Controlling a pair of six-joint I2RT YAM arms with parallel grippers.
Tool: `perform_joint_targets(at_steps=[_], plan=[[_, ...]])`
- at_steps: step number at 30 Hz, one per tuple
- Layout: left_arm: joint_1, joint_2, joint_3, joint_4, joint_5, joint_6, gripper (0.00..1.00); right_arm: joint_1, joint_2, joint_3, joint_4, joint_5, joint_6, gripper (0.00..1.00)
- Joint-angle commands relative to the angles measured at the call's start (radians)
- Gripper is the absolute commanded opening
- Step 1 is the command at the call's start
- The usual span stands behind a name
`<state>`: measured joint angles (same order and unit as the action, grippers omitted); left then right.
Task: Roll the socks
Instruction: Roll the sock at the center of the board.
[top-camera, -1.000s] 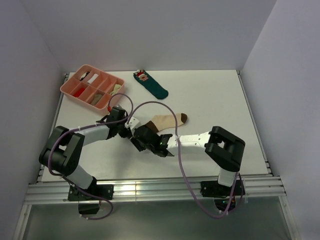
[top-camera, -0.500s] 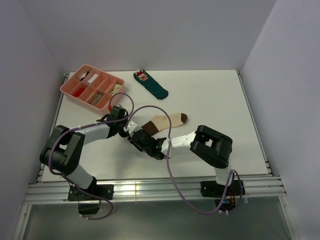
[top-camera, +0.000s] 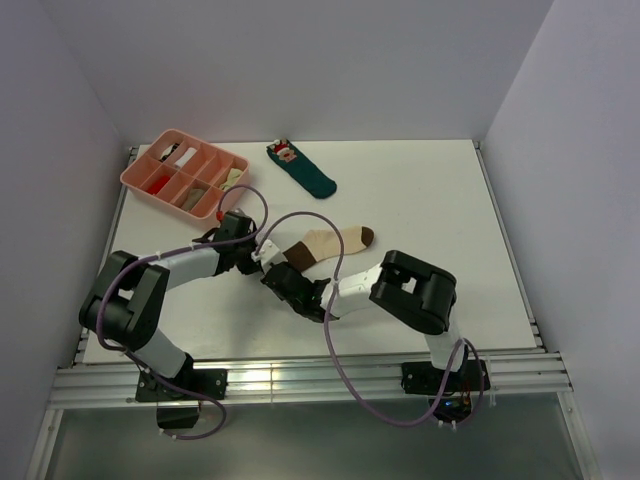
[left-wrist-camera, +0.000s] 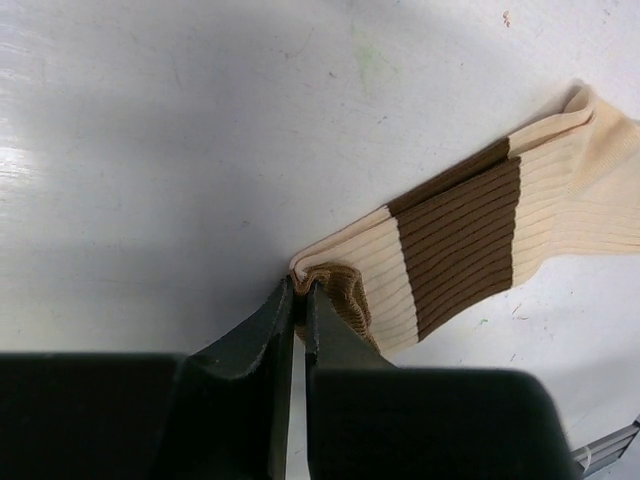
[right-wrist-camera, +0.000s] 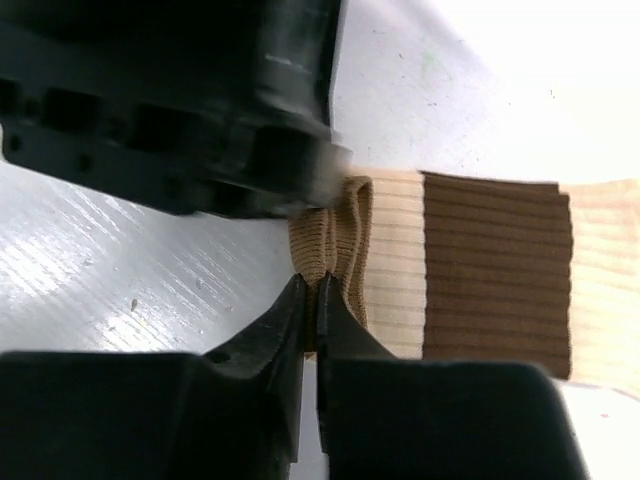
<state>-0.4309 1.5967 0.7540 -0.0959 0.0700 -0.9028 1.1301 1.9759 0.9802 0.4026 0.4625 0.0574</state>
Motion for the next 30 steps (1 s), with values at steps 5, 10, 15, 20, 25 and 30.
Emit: perform_joint_targets(at_steps=[5,10,15,20,25,30], plan=[[-0.002,-0.075,-0.024,-0.110,-0.041,-0.014,0.10,-0.101,-0.037,-0.153,-0.054,-0.299,0.185,0.00],[-0.002,-0.161,-0.041,-0.088,-0.065,-0.071,0.33,-0.164,-0.075,-0.190,-0.004,-0.568,0.297,0.00],[-0.002,-0.236,-0.071,-0.064,-0.065,-0.119,0.55,-0.257,-0.066,-0.225,0.088,-0.836,0.421,0.00],[-0.002,-0.306,-0.180,0.025,-0.046,-0.169,0.56,-0.338,-0.014,-0.245,0.201,-1.048,0.593,0.00],[-0.002,-0.342,-0.274,0.087,-0.001,-0.215,0.54,-0.392,0.072,-0.288,0.369,-1.142,0.775,0.00],[-0.002,-0.327,-0.324,0.165,0.043,-0.275,0.53,-0.423,0.100,-0.311,0.397,-1.141,0.829,0.00]])
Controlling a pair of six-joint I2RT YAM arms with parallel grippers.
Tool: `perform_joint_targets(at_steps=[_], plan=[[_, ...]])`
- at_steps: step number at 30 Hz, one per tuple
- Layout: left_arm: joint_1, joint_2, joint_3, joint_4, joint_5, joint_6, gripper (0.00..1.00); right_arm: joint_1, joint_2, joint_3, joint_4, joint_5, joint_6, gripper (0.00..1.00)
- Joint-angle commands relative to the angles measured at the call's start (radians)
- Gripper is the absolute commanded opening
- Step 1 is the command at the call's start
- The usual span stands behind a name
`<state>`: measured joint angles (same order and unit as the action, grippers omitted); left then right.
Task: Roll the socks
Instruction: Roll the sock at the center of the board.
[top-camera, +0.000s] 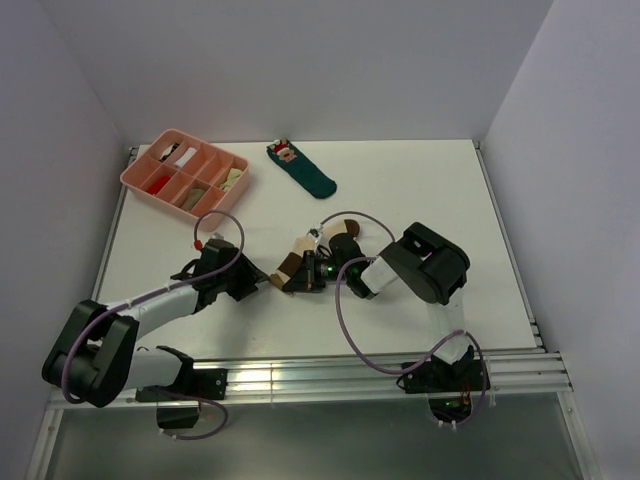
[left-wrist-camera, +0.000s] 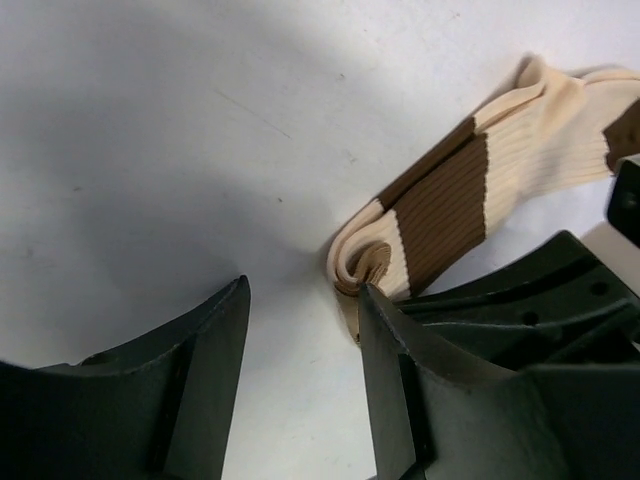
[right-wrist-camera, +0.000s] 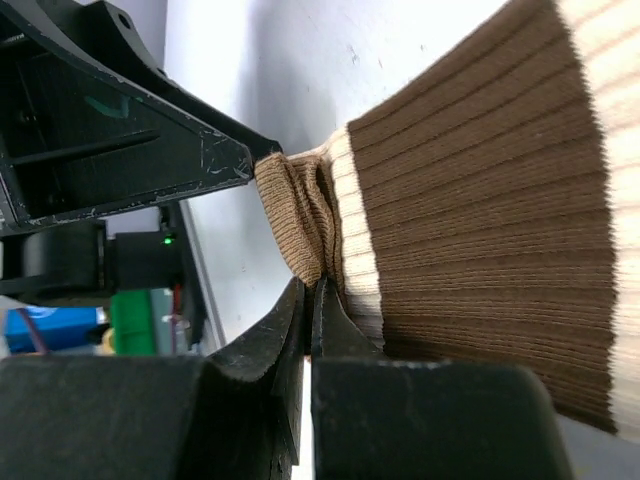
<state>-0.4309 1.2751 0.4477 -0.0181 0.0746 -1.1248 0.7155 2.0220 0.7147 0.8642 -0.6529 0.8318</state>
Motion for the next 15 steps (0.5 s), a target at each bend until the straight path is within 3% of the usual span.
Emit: perform_joint_targets(at_steps=[1,15], plan=[[-0.002,0.000,-0.024,0.110,0.040,-0.056,0.52,-0.008,0.053,-0.047,-0.073,-0.019,0.053,0.00],[-0.014,0.029,-0.058,0.175,0.070,-0.095,0.51,-0.011,0.089,-0.034,-0.087,-0.005,0.072,0.00]])
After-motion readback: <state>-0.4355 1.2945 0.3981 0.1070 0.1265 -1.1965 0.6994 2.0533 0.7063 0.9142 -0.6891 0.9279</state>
